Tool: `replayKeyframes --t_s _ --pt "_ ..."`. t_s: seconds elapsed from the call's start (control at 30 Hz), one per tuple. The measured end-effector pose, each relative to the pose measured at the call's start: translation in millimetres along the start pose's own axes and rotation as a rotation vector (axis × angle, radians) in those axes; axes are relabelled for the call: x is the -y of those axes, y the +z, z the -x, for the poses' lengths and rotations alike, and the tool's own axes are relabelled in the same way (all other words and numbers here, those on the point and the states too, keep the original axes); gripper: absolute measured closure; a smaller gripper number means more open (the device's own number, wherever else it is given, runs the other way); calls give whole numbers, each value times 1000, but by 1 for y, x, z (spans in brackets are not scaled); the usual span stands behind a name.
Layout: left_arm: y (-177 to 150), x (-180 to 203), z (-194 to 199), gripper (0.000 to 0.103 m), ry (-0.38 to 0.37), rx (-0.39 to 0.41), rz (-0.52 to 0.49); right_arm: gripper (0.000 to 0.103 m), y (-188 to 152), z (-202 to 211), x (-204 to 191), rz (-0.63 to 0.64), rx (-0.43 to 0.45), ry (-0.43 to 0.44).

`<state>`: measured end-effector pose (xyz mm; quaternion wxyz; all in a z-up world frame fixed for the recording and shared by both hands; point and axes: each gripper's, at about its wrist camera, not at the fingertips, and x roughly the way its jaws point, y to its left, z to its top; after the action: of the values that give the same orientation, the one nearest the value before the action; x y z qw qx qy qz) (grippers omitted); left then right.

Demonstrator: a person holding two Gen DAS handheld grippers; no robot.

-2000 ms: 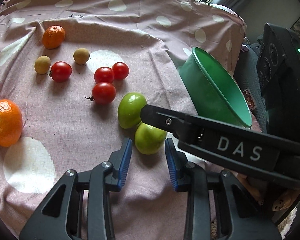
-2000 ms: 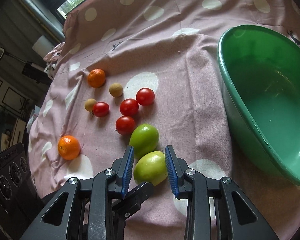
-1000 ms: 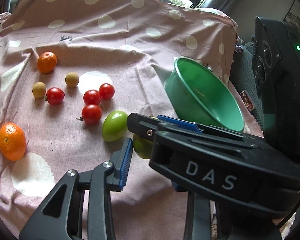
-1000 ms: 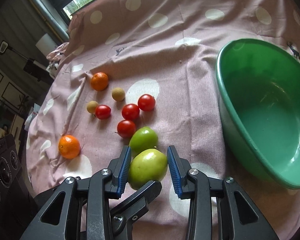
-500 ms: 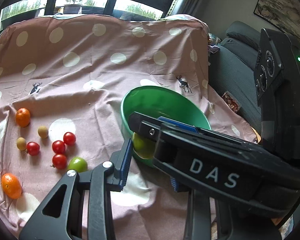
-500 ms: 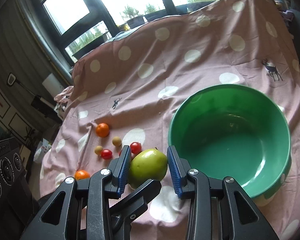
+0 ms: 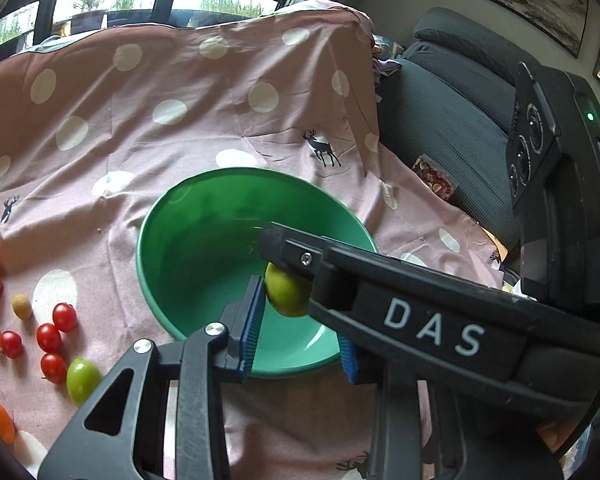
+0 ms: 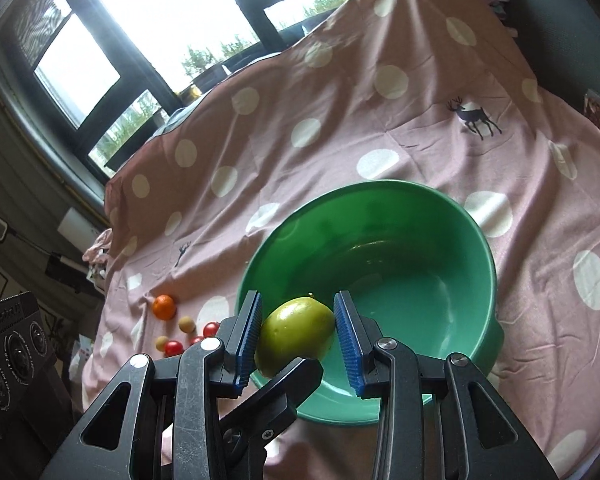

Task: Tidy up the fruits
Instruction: 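Carry the pale green fruit with the right gripper over the green bowl, then open the right gripper to drop the fruit into the bowl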

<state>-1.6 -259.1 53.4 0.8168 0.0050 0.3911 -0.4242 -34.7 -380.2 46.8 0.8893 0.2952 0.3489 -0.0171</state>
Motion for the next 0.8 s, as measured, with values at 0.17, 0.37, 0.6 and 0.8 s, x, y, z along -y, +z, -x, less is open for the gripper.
replayKeyframes --t_s 0.17,0.37,0.6,0.8 --pt "2 3 -13 70 -39 -25 2 64 2 -2 14 -33 -6 -45" --pt "2 4 -27 70 -61 -56 16 64 2 -7 25 -61 -26 -78" --pt "-2 -1 -35 70 -96 -74 77 63 2 -13 31 -69 -54 -110" --pt "0 -1 -17 55 -68 -31 73 61 2 -6 31 -76 -28 -122"
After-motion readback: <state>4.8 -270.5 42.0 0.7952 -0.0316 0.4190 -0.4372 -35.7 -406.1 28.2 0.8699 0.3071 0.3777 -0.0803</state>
